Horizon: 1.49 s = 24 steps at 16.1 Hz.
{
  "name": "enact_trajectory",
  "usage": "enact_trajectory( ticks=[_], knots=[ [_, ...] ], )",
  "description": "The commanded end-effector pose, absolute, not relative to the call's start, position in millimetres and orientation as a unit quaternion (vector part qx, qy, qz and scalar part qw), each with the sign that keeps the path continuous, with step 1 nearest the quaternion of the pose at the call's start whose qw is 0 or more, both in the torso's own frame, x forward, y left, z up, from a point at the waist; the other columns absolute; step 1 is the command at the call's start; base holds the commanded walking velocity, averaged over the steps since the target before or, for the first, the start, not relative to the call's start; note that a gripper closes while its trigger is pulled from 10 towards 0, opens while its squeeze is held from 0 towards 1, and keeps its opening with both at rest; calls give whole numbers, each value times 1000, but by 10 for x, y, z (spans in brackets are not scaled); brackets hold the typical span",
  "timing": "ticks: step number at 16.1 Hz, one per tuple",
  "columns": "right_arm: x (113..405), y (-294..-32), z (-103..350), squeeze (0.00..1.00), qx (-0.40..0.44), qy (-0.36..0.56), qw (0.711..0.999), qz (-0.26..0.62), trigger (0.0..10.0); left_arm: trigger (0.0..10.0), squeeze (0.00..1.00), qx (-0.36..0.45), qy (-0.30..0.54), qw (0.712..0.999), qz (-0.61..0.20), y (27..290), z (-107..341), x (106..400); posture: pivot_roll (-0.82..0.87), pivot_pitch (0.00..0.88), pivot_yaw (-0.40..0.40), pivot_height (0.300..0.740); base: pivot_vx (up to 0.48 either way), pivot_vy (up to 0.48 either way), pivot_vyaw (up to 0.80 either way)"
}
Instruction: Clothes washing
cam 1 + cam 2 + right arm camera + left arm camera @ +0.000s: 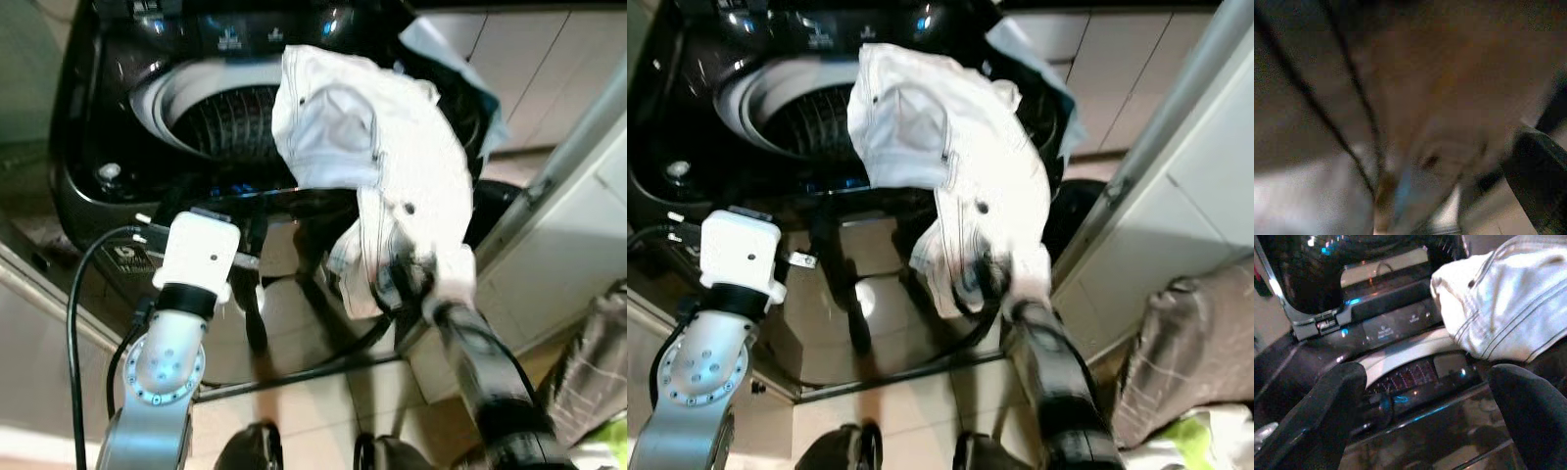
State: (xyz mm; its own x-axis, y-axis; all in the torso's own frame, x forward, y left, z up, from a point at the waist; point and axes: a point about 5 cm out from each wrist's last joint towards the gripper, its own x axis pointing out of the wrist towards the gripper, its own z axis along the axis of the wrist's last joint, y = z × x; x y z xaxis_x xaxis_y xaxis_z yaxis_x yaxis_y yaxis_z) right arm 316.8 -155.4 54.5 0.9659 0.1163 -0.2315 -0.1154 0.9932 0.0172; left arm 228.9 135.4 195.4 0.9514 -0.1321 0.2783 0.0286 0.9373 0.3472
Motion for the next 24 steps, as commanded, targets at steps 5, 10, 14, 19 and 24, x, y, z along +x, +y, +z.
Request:
enact_trajectory(
  ticks=[5,10,14,19,24],
  knots=[
    [3786,-1092,1288,0,4,10,996,87,10000,10000,0,165,-152,973,-45,1285,1994,2302,143,205,-16,740,0,0,0],
    [4035,-979,2124,0,20,-110,986,122,10000,10000,0,155,-154,975,-32,1259,1984,2316,130,179,-58,740,0,0,0],
    [4085,-832,2594,0,33,-168,972,159,10000,10000,0,144,-160,976,-35,1194,1982,2365,101,171,-68,740,0,0,0],
    [4087,-463,3396,0,-4,-237,947,217,10000,10000,0,138,-175,974,-35,1126,1997,2484,98,120,-84,740,0,0,0],
    [3993,-755,3265,0,-8,-322,929,185,10000,10000,0,135,-191,972,-25,1141,2021,2573,64,78,-83,740,0,0,0]
  ],
)
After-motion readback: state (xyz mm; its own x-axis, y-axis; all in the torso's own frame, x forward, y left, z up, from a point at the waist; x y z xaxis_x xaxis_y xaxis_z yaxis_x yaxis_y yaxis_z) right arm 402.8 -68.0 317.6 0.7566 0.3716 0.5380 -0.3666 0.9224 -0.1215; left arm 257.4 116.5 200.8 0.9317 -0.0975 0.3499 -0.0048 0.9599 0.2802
